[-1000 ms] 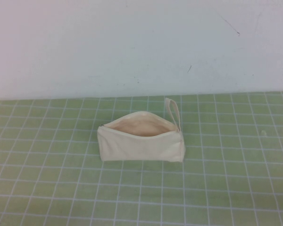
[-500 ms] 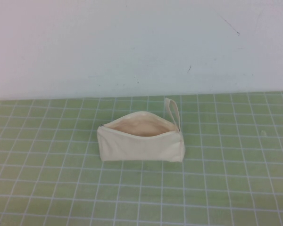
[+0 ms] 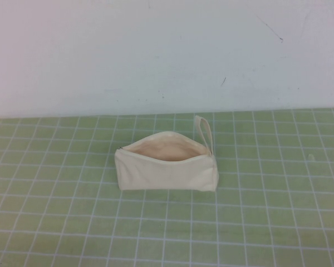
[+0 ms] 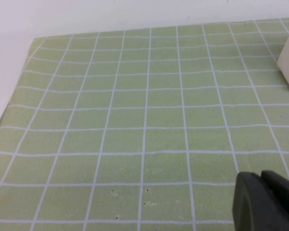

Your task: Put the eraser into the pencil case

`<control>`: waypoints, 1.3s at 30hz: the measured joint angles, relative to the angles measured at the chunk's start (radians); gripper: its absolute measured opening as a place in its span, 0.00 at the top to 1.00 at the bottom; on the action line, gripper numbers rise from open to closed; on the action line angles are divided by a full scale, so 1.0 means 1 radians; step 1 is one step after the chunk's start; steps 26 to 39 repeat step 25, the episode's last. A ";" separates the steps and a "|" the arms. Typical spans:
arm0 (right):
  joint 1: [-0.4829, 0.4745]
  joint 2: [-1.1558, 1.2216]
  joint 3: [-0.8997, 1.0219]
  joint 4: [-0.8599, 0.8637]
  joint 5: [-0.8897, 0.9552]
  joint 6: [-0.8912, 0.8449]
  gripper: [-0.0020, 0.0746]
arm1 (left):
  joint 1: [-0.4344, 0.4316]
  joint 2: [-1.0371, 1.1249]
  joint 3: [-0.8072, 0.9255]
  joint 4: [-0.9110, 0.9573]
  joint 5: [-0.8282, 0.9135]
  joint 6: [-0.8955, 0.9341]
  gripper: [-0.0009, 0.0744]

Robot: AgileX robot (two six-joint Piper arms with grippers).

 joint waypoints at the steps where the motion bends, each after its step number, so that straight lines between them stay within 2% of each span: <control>1: 0.000 0.000 0.000 0.000 0.000 -0.015 0.97 | 0.000 0.000 0.000 0.000 0.000 0.000 0.99; 10: 0.000 0.000 -0.002 0.000 0.012 -0.085 0.97 | 0.000 0.000 0.000 0.000 0.000 0.000 0.99; 39: 0.000 0.000 -0.007 0.000 0.031 -0.090 0.97 | 0.000 0.000 0.000 0.000 0.000 0.000 0.99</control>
